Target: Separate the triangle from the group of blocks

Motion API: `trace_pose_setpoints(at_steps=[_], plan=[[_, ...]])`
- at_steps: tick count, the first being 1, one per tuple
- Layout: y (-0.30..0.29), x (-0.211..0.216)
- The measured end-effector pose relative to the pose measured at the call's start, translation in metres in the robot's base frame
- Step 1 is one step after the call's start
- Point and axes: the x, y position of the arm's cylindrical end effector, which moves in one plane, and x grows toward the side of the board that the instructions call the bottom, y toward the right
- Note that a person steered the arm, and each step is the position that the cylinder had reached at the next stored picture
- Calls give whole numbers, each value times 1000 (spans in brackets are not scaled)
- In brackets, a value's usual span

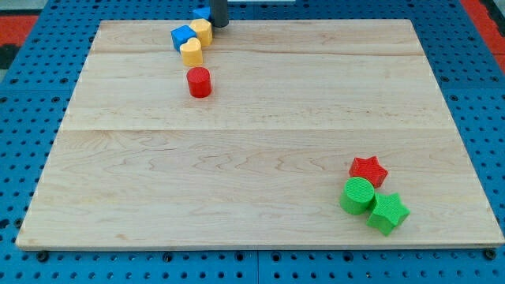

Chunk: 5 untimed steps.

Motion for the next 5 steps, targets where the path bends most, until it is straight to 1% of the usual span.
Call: trace_pose_setpoints(at_steps=[1, 2, 3, 4, 5], plan=[[-26, 0], [-23, 7], [-23, 26], [-31, 27], [-74, 27]])
